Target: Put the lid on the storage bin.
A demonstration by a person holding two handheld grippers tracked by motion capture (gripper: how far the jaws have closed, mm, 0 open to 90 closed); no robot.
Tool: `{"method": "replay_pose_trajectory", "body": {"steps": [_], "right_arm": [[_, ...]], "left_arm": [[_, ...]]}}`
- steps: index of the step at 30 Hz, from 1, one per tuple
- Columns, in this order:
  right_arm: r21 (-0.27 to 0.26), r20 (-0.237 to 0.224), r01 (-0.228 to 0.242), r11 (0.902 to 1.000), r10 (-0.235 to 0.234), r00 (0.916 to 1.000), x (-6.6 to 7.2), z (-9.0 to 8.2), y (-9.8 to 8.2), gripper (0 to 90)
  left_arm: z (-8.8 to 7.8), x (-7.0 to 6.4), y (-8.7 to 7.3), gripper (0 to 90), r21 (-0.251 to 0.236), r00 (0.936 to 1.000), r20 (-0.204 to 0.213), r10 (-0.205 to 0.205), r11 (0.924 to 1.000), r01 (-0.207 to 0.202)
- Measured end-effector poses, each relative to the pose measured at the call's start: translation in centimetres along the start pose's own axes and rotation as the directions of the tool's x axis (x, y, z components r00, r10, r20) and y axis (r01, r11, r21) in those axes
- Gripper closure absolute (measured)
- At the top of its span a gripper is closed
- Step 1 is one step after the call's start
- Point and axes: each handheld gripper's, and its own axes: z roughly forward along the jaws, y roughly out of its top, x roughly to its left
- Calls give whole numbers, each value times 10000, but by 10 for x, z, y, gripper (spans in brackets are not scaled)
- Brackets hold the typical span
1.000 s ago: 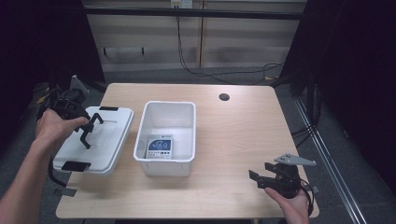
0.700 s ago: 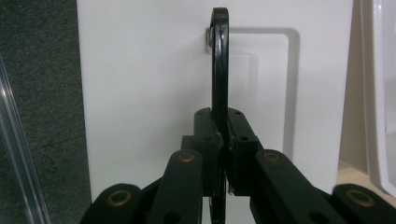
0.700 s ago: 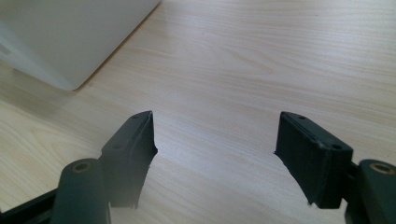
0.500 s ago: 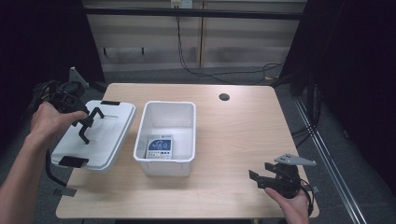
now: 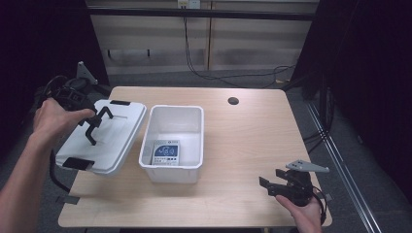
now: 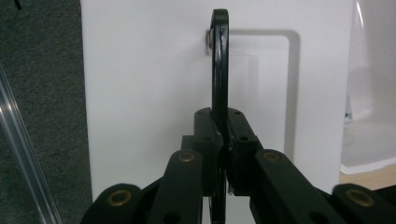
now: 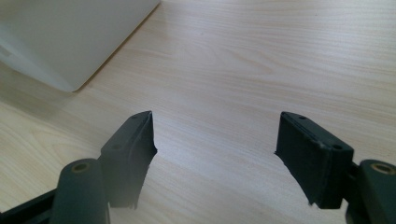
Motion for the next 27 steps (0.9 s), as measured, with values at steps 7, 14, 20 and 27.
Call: {"method": "replay_pose_trajectory", "body": {"steps": [7, 14, 20, 27], "right_arm": [[-8, 2, 47, 10000, -47, 10000, 0, 0, 0, 274], [-2, -6, 59, 10000, -59, 10000, 0, 0, 0, 274], [-14, -17, 117, 9999, -117, 9999, 1, 0, 0, 274], [21, -11, 129, 9999, -129, 9999, 0, 0, 0, 273]], "left_arm": [[-10, -19, 6, 851, -170, 9992, 115, 374, 9992, -372], [-14, -39, 14, 851, -196, 9974, 267, 666, 9976, -661], [-17, -50, 19, 851, -279, 9973, 287, 676, 9974, -668], [-11, -63, 26, 851, -267, 9968, 397, 700, 9973, -690]]}}
